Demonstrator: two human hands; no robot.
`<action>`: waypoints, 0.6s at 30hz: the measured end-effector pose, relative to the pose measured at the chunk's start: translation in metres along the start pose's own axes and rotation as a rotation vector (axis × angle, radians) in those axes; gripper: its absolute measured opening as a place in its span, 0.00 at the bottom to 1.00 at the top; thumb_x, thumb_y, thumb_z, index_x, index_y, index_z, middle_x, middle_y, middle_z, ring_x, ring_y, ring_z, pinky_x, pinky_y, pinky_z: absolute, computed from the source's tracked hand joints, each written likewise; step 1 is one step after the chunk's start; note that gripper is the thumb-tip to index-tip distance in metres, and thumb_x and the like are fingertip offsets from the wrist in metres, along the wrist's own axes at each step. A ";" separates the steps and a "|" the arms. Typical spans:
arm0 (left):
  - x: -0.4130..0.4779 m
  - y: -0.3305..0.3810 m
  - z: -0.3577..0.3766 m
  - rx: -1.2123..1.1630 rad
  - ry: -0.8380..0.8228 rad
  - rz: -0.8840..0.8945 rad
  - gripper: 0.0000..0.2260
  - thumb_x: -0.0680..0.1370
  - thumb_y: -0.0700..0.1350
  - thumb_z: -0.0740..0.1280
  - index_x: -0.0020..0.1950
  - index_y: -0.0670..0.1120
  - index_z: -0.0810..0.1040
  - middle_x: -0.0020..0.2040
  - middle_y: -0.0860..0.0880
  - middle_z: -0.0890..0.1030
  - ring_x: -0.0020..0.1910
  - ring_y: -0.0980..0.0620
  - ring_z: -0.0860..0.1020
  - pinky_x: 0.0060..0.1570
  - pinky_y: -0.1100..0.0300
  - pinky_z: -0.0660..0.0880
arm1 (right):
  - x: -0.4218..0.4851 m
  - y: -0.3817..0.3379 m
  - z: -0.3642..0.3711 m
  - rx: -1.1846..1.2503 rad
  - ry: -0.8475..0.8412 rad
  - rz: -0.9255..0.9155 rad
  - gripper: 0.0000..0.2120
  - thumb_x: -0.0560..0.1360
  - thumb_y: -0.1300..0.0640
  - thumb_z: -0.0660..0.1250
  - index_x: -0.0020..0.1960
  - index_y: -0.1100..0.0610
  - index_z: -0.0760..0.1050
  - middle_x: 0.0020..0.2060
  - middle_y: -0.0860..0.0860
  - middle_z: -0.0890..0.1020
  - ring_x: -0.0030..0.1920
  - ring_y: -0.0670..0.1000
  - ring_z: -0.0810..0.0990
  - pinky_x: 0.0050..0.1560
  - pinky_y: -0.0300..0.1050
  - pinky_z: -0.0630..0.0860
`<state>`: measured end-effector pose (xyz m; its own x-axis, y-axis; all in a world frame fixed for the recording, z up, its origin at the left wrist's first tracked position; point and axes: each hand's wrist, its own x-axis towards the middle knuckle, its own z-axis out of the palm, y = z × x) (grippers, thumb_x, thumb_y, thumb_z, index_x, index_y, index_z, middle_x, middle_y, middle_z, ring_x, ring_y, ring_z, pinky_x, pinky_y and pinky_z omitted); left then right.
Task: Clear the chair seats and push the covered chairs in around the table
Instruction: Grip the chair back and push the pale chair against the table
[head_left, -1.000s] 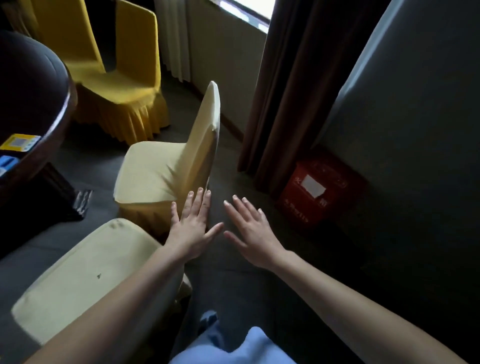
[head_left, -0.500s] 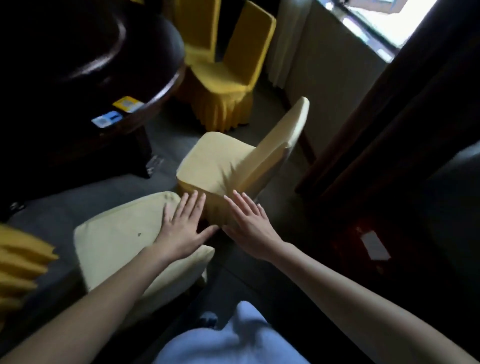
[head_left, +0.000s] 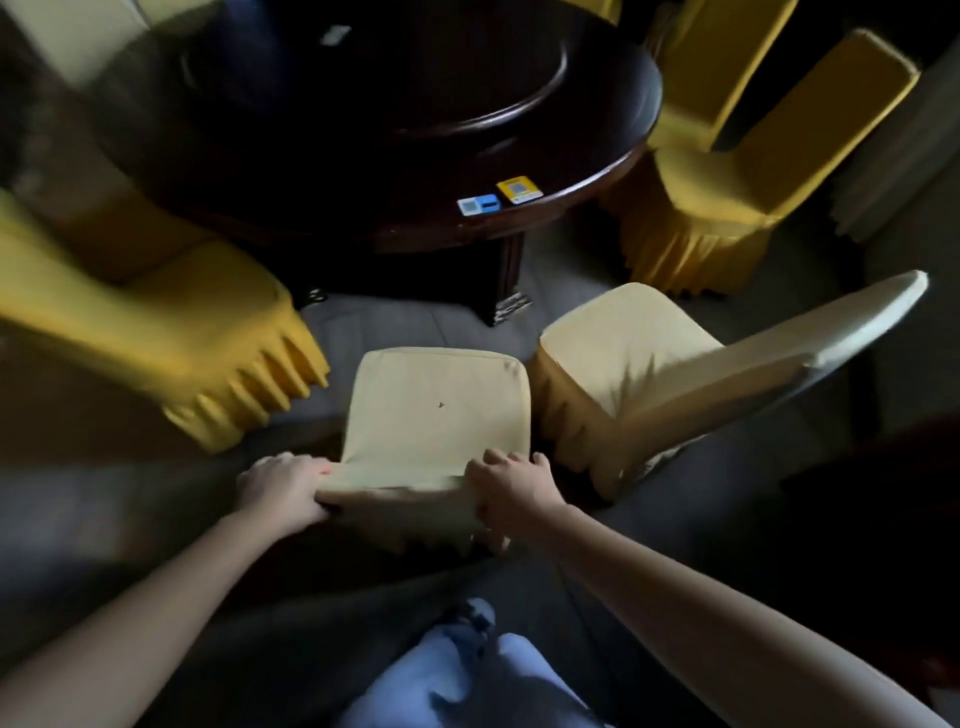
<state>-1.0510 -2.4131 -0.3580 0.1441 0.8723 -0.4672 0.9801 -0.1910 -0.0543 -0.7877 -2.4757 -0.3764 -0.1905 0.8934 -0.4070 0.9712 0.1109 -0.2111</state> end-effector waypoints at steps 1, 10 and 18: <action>0.002 -0.003 0.003 0.004 0.003 -0.025 0.27 0.60 0.60 0.67 0.60 0.63 0.75 0.55 0.53 0.80 0.56 0.48 0.77 0.56 0.54 0.75 | 0.005 -0.001 0.000 0.001 -0.003 -0.005 0.19 0.69 0.51 0.70 0.58 0.51 0.70 0.53 0.52 0.73 0.55 0.58 0.76 0.49 0.57 0.75; 0.006 0.007 0.000 0.133 0.063 -0.058 0.20 0.73 0.54 0.67 0.65 0.56 0.74 0.59 0.53 0.79 0.60 0.51 0.76 0.54 0.59 0.71 | 0.028 -0.004 0.001 -0.046 0.045 -0.233 0.13 0.73 0.51 0.68 0.57 0.52 0.74 0.52 0.51 0.77 0.52 0.56 0.78 0.42 0.49 0.71; 0.069 0.005 -0.040 0.116 0.059 -0.086 0.15 0.72 0.54 0.68 0.58 0.55 0.76 0.55 0.54 0.80 0.56 0.50 0.78 0.49 0.58 0.71 | 0.100 0.014 -0.040 -0.063 0.089 -0.250 0.16 0.73 0.48 0.67 0.59 0.50 0.74 0.53 0.51 0.78 0.54 0.56 0.78 0.46 0.50 0.74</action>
<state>-1.0305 -2.3360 -0.3552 0.0710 0.9120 -0.4040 0.9672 -0.1619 -0.1956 -0.7872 -2.3676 -0.3843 -0.4146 0.8693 -0.2692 0.9032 0.3572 -0.2379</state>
